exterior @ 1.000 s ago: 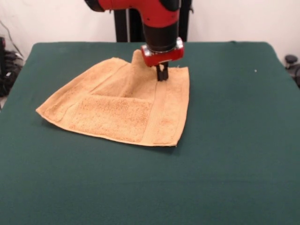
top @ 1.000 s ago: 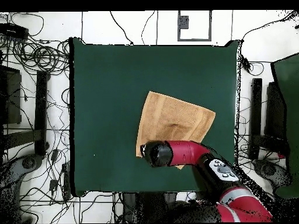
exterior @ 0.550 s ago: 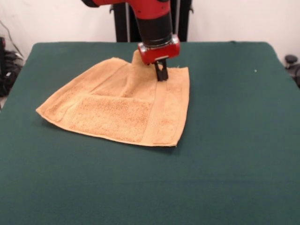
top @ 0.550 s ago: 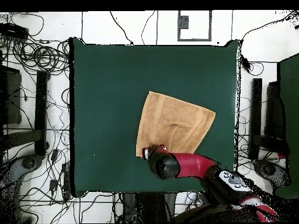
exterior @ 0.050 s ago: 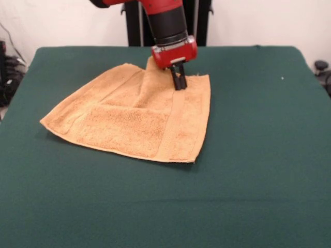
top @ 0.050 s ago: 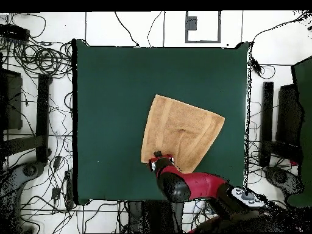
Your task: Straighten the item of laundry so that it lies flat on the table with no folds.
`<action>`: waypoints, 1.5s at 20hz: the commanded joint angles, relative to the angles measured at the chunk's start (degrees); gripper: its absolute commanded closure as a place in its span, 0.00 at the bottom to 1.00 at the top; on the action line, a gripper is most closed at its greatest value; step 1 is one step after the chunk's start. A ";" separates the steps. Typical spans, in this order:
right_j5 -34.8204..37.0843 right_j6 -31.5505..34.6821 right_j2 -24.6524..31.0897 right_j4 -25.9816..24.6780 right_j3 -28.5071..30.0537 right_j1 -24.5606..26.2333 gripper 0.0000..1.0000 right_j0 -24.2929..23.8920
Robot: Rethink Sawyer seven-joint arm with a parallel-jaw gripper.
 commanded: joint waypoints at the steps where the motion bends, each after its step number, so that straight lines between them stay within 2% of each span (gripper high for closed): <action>1: -12.15 14.01 11.63 4.24 -14.82 14.82 1.00 7.50; 7: -13.46 15.52 12.21 6.36 -13.39 13.74 1.00 8.32; 20: -17.26 16.02 10.85 15.41 -11.75 12.19 1.00 13.87; 26: -17.87 15.16 10.55 16.18 -11.21 12.28 1.00 14.06; 30: -15.41 13.74 9.63 15.70 -10.26 11.16 1.00 13.22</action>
